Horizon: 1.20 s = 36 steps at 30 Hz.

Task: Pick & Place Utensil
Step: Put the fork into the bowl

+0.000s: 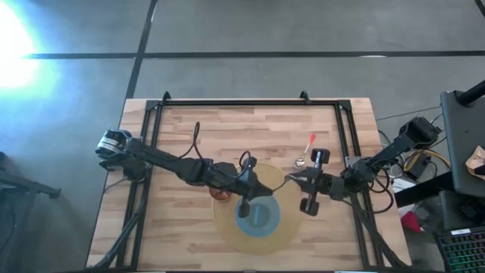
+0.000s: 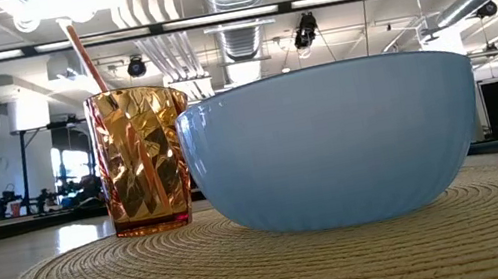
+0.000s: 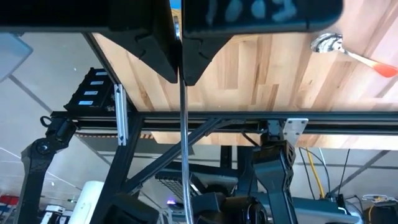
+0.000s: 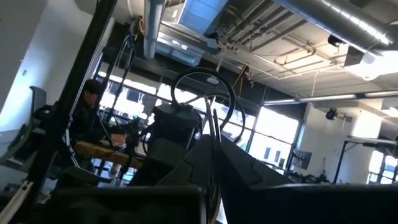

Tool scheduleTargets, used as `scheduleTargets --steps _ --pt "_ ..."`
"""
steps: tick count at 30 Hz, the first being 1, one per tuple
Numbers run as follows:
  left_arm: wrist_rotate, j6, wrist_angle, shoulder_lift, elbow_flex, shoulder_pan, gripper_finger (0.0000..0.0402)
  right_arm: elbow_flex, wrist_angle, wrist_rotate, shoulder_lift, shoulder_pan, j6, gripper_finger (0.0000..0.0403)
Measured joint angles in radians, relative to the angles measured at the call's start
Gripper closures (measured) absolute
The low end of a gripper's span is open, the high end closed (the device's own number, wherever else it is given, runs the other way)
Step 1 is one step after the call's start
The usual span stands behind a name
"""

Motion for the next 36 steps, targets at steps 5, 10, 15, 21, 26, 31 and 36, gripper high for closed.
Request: scheduleTargets --steps 5,10,15,21,26,31,36 --pt "0.000 0.001 -0.019 0.000 0.000 0.000 0.0400 0.000 -0.007 0.022 0.000 0.000 0.041 0.0353" --pt "-0.013 0.005 -0.072 -0.009 0.000 0.000 0.0400 0.000 -0.029 0.094 -0.001 0.000 0.085 0.0302" --pt "-0.074 0.025 -0.136 -0.030 0.000 0.000 0.0401 0.000 -0.054 0.105 -0.004 0.000 0.153 0.0260" --pt "-0.081 0.029 -0.187 -0.047 0.000 -0.001 0.0401 0.000 -0.086 0.112 -0.006 0.002 0.195 0.0224" --pt "-0.081 0.038 -0.220 -0.059 0.000 -0.001 0.0401 0.000 -0.121 0.112 -0.009 0.006 0.221 0.0207" --pt "-0.085 0.055 -0.230 -0.062 0.000 0.001 0.0401 0.000 -0.131 0.154 -0.010 0.023 0.220 0.0199" --pt "-0.090 0.049 -0.261 -0.064 0.000 0.006 0.0402 0.000 -0.157 0.214 -0.010 0.044 0.219 0.0197"
